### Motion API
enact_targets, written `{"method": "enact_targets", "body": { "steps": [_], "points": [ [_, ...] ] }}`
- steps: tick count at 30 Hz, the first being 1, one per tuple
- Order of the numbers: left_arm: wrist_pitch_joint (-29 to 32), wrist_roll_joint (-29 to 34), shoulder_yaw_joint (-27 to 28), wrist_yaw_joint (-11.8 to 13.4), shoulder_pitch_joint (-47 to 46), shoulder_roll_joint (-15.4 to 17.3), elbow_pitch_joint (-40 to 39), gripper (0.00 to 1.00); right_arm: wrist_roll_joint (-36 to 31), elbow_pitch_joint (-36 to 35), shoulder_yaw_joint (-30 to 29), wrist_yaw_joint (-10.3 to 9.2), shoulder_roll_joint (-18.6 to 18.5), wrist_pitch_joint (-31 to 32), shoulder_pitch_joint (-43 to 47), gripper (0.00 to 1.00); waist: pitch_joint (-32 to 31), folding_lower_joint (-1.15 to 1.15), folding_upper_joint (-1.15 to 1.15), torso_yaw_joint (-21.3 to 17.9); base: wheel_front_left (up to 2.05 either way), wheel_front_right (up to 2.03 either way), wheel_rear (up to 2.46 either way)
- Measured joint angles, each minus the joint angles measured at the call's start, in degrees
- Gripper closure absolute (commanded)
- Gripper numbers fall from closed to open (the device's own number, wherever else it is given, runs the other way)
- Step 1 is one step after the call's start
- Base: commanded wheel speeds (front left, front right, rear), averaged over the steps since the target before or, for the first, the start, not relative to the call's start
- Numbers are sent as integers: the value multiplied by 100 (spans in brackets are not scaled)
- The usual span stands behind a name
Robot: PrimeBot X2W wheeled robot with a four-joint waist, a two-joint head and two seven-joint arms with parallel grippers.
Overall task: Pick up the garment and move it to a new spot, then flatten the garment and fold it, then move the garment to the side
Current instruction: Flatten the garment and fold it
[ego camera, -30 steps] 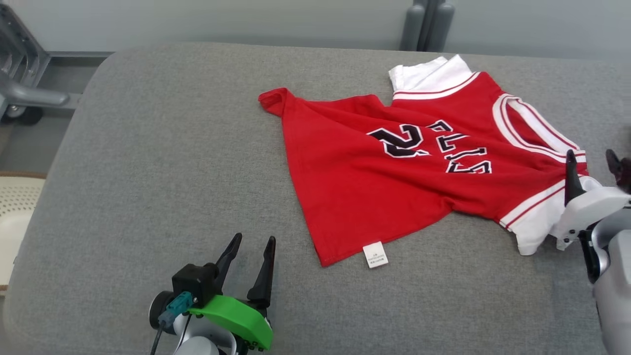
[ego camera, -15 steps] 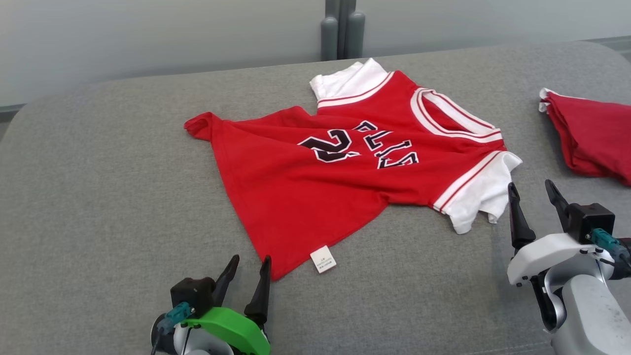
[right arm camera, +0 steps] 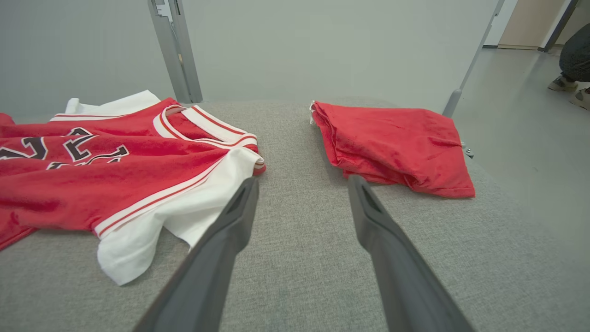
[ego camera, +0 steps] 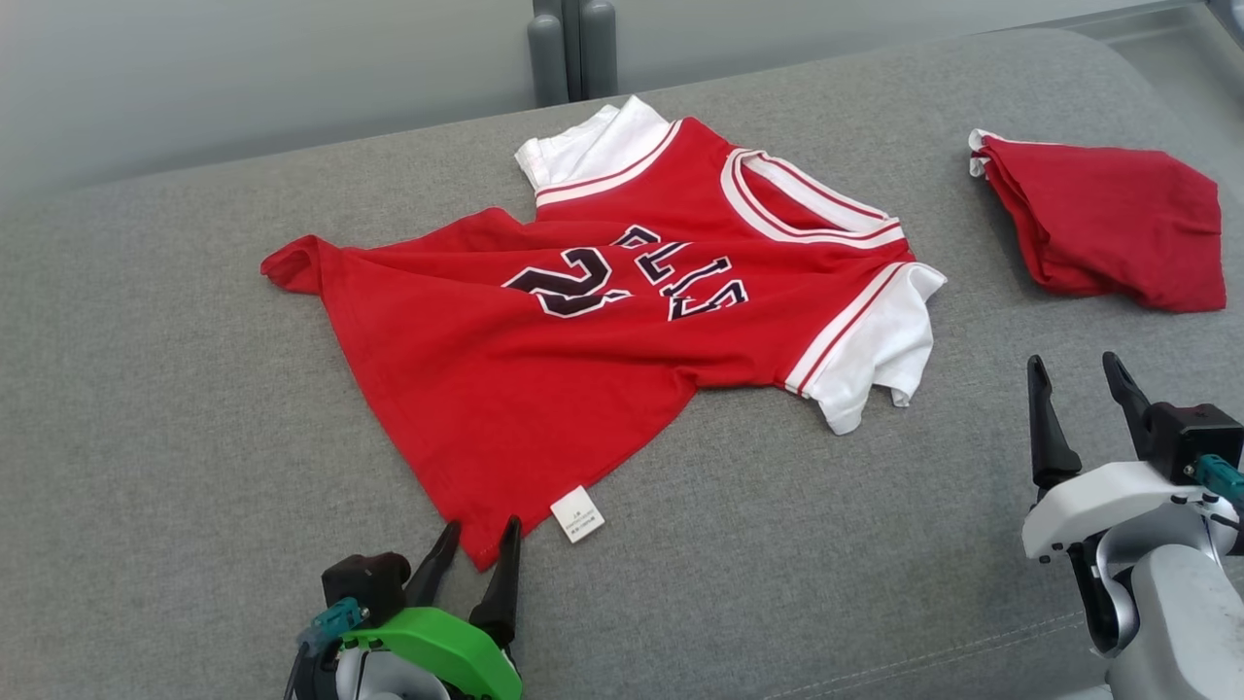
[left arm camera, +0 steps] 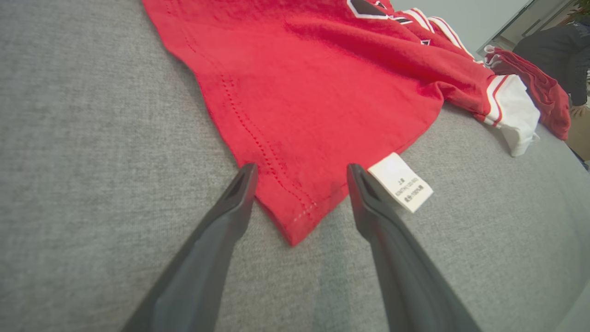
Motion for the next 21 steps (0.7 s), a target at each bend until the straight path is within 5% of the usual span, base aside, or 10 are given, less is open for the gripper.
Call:
{"method": "enact_targets", "body": {
  "steps": [18,19,20,21],
  "points": [
    [-5,-10,-67,55,193,2,-148,0,44,-15,-2,0,93,0,1,0,-4,0,0,51,0,0,0],
    [-5,-57,-108,41,181,1,-145,8,44,-15,9,0,100,0,0,0,-1,0,0,36,0,0,0],
    [-5,-140,-123,23,169,0,-137,56,52,-15,12,0,102,0,0,0,3,0,0,20,0,0,0],
    [-4,-246,-115,9,149,0,-143,79,60,-13,11,0,99,0,-1,0,9,0,0,4,0,0,0]
  ]
}}
